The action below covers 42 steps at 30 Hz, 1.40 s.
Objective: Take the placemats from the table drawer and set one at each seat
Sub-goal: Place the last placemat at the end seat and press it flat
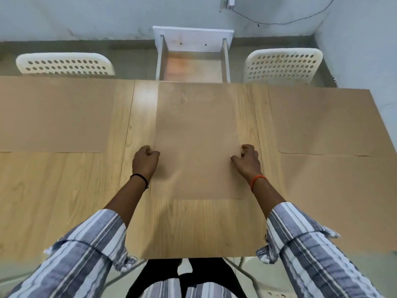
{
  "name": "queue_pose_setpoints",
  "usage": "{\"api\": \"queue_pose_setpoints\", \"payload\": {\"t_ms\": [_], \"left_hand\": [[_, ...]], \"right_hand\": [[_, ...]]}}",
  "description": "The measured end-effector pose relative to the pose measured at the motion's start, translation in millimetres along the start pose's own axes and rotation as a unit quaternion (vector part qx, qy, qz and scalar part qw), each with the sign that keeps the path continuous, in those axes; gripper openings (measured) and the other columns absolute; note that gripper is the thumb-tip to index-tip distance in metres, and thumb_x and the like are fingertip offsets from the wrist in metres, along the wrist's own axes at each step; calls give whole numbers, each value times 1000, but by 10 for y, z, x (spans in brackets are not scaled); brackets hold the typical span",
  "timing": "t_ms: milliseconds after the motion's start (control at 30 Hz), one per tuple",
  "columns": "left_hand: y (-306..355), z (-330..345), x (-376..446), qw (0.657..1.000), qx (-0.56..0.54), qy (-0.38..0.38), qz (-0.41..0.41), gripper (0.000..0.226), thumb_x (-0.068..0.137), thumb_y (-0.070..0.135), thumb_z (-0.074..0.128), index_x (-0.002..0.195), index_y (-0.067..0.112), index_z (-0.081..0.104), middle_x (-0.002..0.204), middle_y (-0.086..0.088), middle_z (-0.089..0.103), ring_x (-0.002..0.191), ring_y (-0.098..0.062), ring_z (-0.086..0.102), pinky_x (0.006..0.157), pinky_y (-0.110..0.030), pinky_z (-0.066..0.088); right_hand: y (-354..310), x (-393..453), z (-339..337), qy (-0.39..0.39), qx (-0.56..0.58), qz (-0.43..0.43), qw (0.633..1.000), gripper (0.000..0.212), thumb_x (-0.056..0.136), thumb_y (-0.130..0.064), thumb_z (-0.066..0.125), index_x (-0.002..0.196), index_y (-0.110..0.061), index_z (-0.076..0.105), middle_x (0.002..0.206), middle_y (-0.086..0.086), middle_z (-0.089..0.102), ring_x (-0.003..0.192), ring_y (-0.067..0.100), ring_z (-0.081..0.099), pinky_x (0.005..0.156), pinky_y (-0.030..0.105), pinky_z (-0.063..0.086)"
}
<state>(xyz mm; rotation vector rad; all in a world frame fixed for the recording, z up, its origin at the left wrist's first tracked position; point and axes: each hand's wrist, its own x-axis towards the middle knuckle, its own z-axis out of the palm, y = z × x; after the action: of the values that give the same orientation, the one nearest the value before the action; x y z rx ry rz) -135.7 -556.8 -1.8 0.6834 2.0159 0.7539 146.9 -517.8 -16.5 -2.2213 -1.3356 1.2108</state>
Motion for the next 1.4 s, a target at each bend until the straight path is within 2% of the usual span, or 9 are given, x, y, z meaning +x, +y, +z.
{"api": "queue_pose_setpoints", "payload": {"t_ms": [100,200,333,433,567,733,900,1100,1400], "left_hand": [[22,-39,101,1000,-1,-17,-8,36,90,19,57,126,14,59,119,-4,62,107,-27,61,98,-42,50],[18,-62,164,999,-19,-42,-4,31,90,18,59,120,15,64,115,-9,66,102,-29,64,94,-45,53],[48,-53,206,998,-13,-55,20,32,90,18,63,121,13,63,106,-6,65,98,-24,62,95,-41,52],[77,-50,191,997,-2,-49,55,29,91,13,63,120,13,63,98,-4,62,93,-20,58,90,-36,50],[140,-71,114,993,-8,-43,106,21,91,6,60,111,12,64,105,1,61,98,-14,56,87,-28,46],[185,-204,25,989,-79,-52,117,22,90,2,54,93,22,61,106,-1,66,97,-14,59,78,-26,45],[133,-462,-174,983,-136,-51,111,28,91,-3,51,89,24,59,100,-7,68,84,-17,62,62,-18,46],[-180,-908,-411,979,-185,-6,81,21,90,-2,54,102,13,59,105,-15,71,83,-24,62,70,-33,46],[-930,-1822,-960,960,-254,111,34,23,88,-8,52,85,14,60,89,-8,70,73,-22,65,66,-31,53]], "right_hand": [[22,35,1,0,59,4,998,56,89,-22,60,141,-20,39,136,4,49,122,27,53,104,43,45],[35,66,13,12,90,13,996,46,91,-20,58,135,-14,48,129,4,59,115,25,59,100,41,49],[41,61,41,35,99,-10,994,28,94,-16,57,121,-9,57,116,4,63,108,23,60,91,34,48],[36,3,77,53,87,-56,993,33,97,-13,55,129,-8,50,122,1,54,111,16,49,95,30,41],[16,-111,95,86,88,-107,987,31,98,-10,53,128,-9,50,122,-1,53,110,12,46,93,27,39],[-104,-220,-5,112,117,-185,969,18,95,-5,54,112,-11,54,99,-10,58,91,5,54,74,8,40],[-264,-324,-25,87,129,-252,955,15,94,-2,55,106,-12,54,92,-18,55,85,-9,55,70,3,42],[-451,-508,197,33,132,-318,938,14,92,3,53,100,-8,54,86,-17,59,78,-11,55,67,8,42],[-989,-975,991,-98,84,-407,904,19,93,1,52,101,-16,55,94,-12,63,88,5,60,71,16,46]]}}
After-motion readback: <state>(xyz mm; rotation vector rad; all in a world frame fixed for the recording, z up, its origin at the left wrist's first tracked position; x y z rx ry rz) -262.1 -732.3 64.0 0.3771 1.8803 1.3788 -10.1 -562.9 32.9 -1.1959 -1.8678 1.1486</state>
